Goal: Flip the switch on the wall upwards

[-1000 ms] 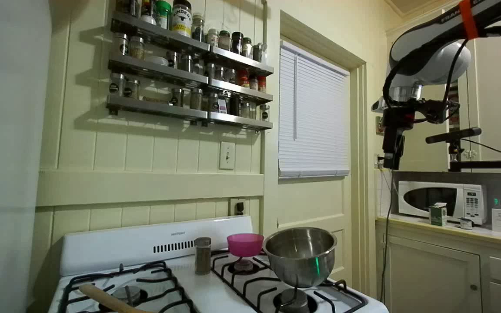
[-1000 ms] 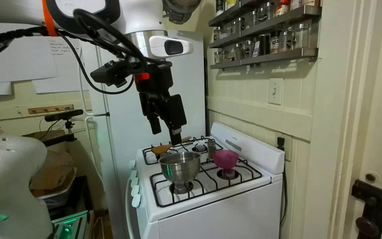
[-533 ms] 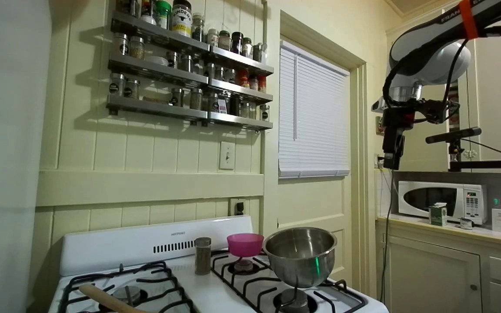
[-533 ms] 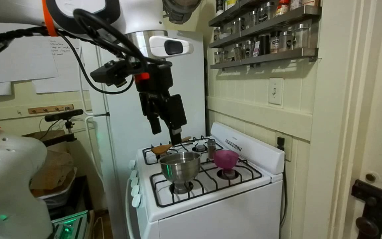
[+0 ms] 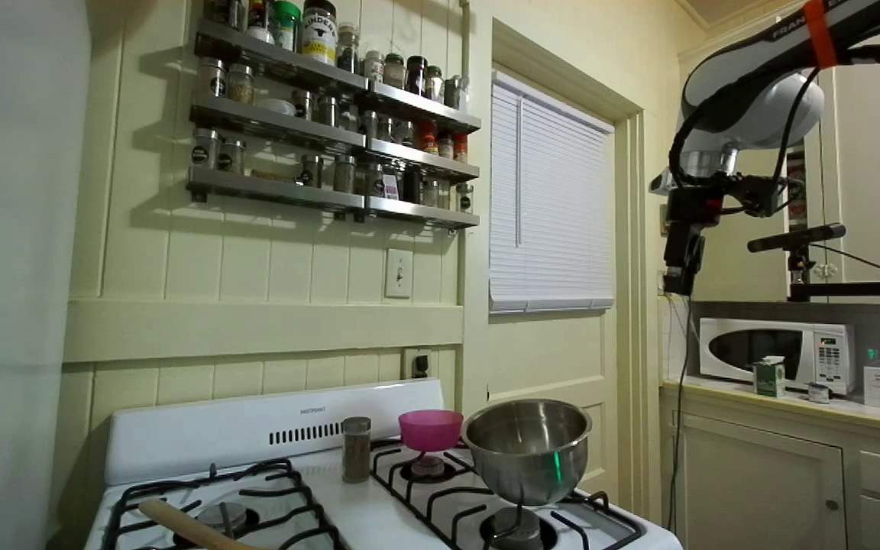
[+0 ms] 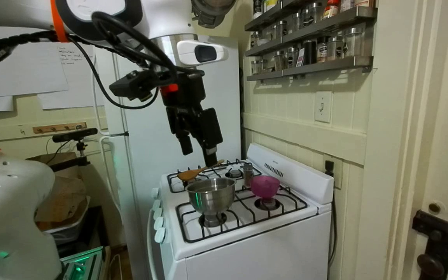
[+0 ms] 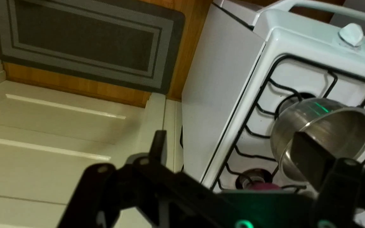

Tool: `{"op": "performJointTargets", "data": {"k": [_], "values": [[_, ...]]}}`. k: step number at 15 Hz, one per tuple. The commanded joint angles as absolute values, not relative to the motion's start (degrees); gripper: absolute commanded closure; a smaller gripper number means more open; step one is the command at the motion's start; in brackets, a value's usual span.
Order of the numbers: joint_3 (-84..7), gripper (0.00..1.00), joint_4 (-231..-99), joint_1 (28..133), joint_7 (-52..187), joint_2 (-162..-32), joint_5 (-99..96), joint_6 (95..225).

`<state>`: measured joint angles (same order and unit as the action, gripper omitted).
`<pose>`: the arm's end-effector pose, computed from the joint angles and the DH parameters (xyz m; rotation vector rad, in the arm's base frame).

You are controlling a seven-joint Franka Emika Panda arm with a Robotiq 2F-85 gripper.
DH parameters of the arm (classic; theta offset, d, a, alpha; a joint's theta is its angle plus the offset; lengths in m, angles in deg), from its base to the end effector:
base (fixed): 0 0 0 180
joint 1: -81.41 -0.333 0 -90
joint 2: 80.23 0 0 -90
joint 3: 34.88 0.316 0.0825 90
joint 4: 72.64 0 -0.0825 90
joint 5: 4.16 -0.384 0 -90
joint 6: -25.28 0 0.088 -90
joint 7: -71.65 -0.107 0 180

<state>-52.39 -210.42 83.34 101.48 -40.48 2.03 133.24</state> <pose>0.3366 -0.1470 0.5528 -3.0808 -0.4027 -0.2709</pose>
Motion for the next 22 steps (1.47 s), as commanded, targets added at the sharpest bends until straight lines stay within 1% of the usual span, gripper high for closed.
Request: {"op": "performJointTargets", "data": {"k": [1,6,13,14,15,17,22], "values": [[-51.38,0.0,-205.52,80.48,101.06,-46.38,-1.64,140.1],[-48.91,0.0,-196.58,75.94,98.85,-57.09,-10.34,149.96],[-44.84,0.0,-189.78,74.97,98.75,-73.21,-17.46,177.91],[-44.12,0.0,-188.41,74.97,98.49,-75.55,-18.11,179.69],[-43.62,0.0,-191.99,76.19,98.95,-70.97,-16.19,176.99],[-42.67,0.0,-191.09,76.76,98.91,-73.05,-16.24,177.86],[-42.83,0.0,-191.1,76.98,98.9,-71.97,-16.21,177.86]]}}
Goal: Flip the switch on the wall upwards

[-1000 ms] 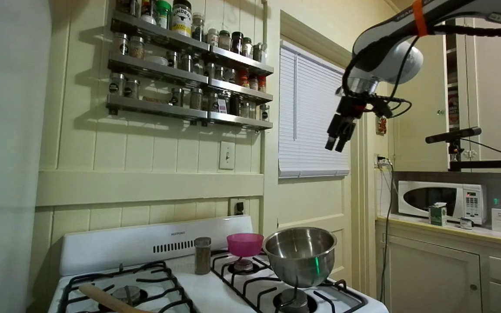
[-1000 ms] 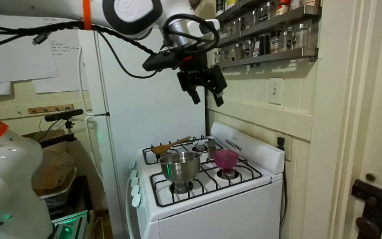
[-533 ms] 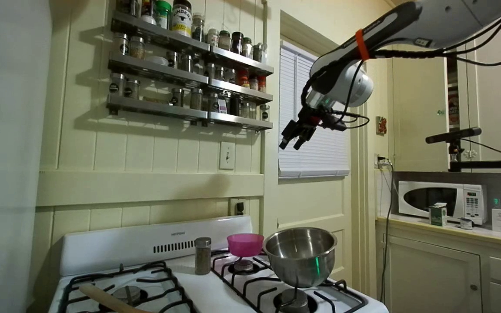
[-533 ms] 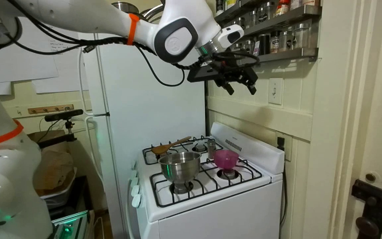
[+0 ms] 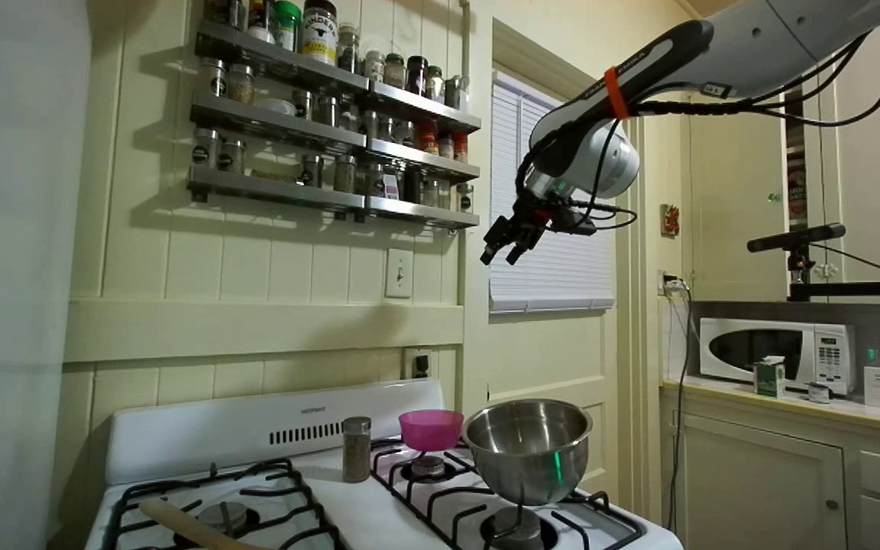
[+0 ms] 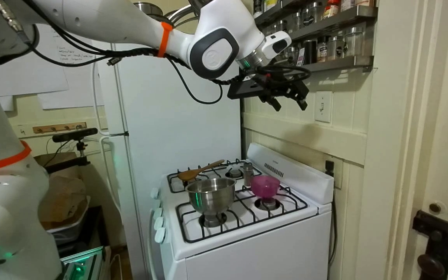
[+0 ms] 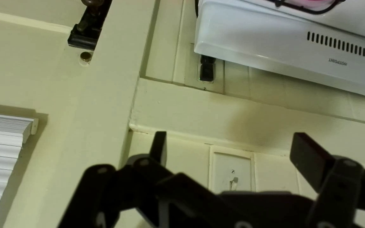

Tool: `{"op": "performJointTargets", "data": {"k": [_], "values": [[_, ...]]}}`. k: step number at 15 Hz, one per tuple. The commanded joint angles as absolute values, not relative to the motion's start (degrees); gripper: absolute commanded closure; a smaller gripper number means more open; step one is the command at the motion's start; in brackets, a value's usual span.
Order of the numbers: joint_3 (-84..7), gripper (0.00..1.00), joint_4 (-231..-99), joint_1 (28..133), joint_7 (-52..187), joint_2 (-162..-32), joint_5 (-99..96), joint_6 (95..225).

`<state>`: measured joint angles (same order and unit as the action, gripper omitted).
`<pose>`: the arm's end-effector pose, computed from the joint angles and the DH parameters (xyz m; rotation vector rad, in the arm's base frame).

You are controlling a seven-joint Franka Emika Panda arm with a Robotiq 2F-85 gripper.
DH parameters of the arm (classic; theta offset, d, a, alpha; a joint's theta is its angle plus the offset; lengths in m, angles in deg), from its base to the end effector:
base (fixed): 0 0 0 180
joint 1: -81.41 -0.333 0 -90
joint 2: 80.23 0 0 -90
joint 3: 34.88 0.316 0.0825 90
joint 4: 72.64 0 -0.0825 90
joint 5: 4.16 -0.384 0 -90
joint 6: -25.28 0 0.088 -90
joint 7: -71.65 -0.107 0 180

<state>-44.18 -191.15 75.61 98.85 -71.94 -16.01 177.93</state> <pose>0.5606 -0.0451 0.5808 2.8781 0.3748 1.1516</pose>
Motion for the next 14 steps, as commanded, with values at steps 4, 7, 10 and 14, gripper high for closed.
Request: {"op": "performJointTargets", "data": {"k": [4,7,10,14], "values": [[-41.27,0.0,-187.94,78.98,86.59,-78.07,-16.26,185.64],[-40.82,0.0,-184.46,77.4,81.68,-83.29,-16.81,187.9],[-39.75,0.0,-178.86,76.53,79.05,-88.77,-17.06,189.08],[-36.93,0.0,-172.61,78.33,74.47,-94.67,-11.1,193.21]]}}
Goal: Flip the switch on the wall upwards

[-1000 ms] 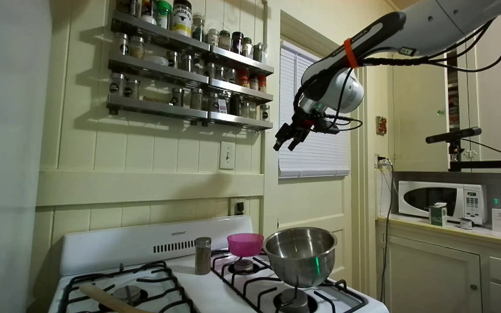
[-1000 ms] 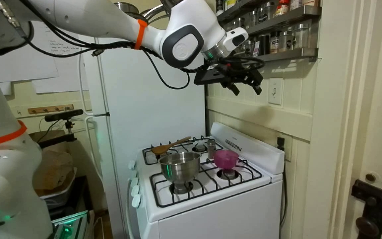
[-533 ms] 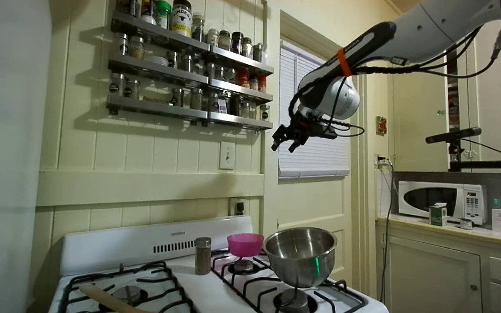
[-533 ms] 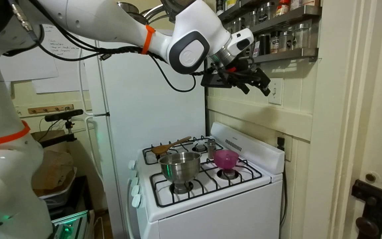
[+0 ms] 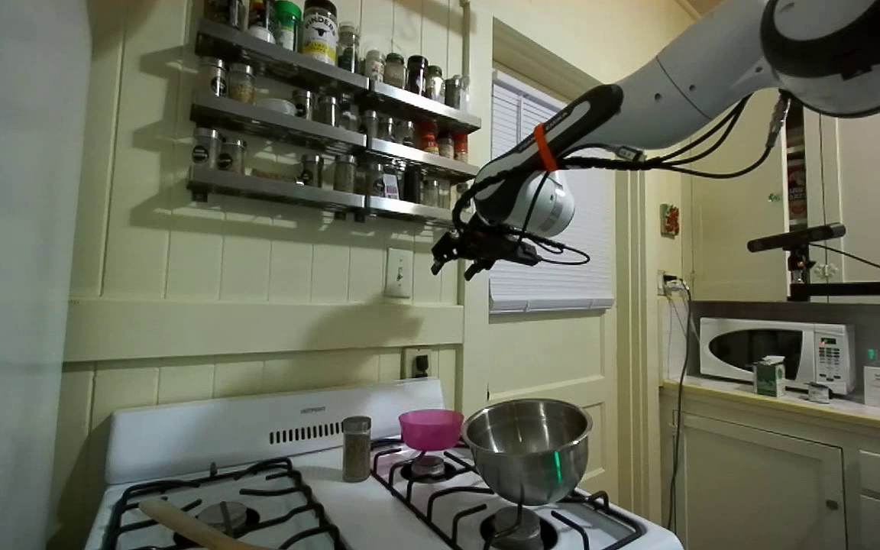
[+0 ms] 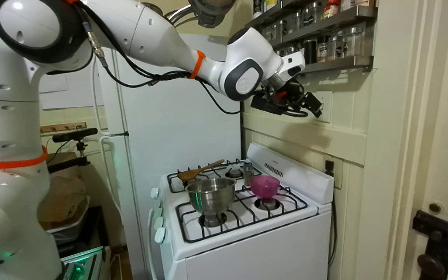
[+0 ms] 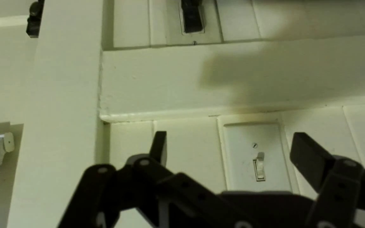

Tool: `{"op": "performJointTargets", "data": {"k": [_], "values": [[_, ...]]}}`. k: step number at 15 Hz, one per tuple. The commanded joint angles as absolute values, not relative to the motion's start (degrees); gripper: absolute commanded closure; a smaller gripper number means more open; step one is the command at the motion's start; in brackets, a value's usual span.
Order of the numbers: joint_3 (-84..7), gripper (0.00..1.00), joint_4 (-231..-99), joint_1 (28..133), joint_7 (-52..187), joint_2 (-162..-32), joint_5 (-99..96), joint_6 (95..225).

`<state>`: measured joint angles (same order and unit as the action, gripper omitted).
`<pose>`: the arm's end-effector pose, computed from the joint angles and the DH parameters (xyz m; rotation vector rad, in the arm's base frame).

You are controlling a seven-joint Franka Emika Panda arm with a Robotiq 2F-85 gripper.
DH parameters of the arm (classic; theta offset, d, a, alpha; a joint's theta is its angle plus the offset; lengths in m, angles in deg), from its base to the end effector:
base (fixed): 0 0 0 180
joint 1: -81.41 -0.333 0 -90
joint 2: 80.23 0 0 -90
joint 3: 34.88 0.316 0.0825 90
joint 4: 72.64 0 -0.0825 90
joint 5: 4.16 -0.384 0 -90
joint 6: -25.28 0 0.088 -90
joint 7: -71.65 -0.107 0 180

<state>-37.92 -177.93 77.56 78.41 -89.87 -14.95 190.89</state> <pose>0.6554 0.0006 0.5433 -2.7760 0.0323 -1.3188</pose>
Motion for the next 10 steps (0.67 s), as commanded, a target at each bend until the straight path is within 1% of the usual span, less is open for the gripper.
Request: {"op": "performJointTargets", "data": {"k": [1,2,3,10], "values": [[-36.84,0.0,-171.52,78.17,73.72,-95.71,-10.08,193.18],[-37.46,0.0,-174.92,77.62,76.56,-92.64,-12.62,192.15],[-35.82,0.0,-173.71,79.09,74.67,-93.76,-10.29,192.32],[-35.39,0.0,-170.5,78.75,73.95,-96.2,-9.23,192.94]]}}
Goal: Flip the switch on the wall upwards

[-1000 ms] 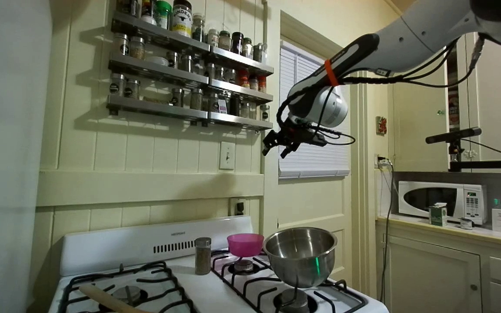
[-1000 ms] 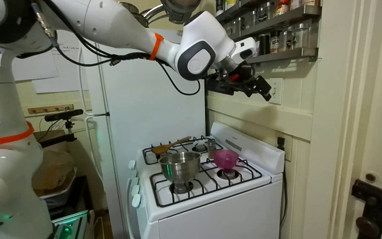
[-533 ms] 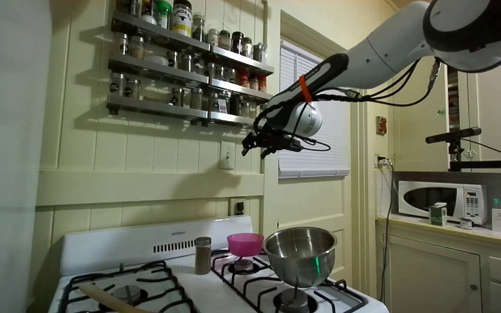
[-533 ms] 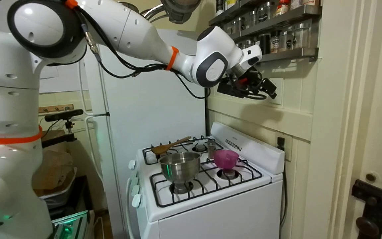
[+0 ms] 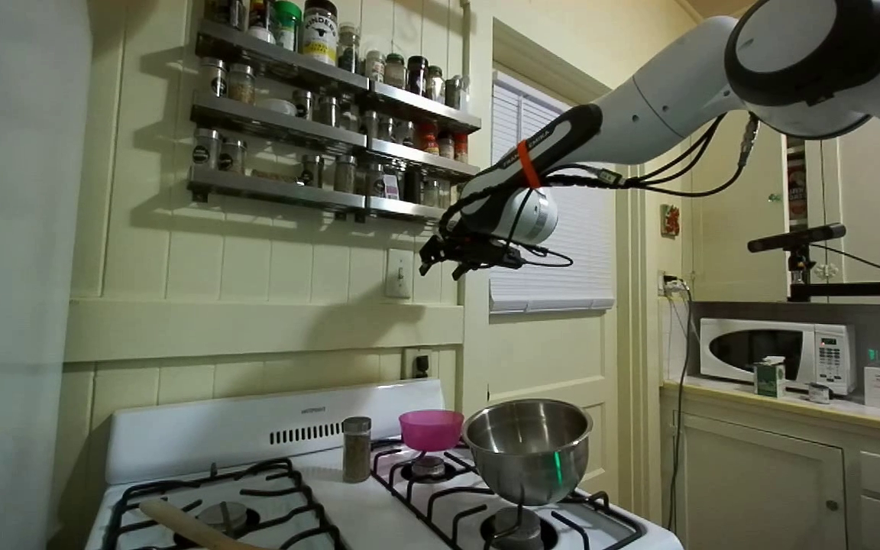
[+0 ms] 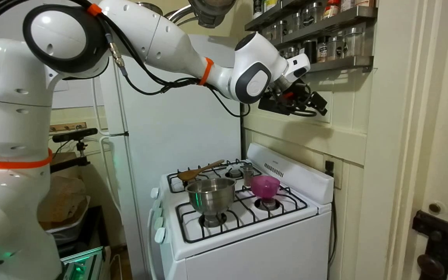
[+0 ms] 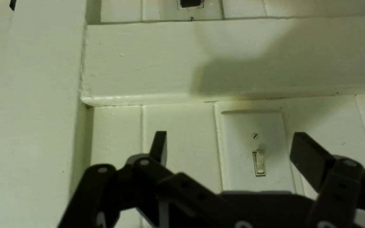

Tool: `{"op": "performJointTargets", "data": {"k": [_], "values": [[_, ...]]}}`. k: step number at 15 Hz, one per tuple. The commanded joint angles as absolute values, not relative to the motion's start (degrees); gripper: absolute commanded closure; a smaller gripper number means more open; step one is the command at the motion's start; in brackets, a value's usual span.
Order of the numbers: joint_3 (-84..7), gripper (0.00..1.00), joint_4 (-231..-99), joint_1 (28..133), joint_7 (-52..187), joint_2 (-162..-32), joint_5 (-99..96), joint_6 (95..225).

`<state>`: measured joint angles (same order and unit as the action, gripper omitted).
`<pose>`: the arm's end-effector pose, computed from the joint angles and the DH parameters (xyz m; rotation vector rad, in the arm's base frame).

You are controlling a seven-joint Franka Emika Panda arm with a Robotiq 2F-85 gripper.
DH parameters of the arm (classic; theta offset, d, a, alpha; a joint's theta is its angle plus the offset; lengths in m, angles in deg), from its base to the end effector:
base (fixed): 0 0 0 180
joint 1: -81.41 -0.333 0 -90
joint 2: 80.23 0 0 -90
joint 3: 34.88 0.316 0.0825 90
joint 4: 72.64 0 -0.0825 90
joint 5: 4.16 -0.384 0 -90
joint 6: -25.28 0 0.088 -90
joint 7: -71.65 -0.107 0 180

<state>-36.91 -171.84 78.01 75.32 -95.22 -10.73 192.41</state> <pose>0.6836 0.0120 0.5403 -2.7697 0.0074 -1.3799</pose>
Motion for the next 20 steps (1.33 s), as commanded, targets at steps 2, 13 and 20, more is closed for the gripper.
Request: {"op": "performJointTargets", "data": {"k": [2,13,20], "values": [[-35.1,0.0,-169.71,77.74,76.02,-96.82,-10.63,193.12],[-32.72,0.51,-165.92,78.65,78.28,-99.73,-7.93,196.85],[-32.91,0.33,-163.42,78.5,78.79,-102.67,-7.1,198.47]]}}
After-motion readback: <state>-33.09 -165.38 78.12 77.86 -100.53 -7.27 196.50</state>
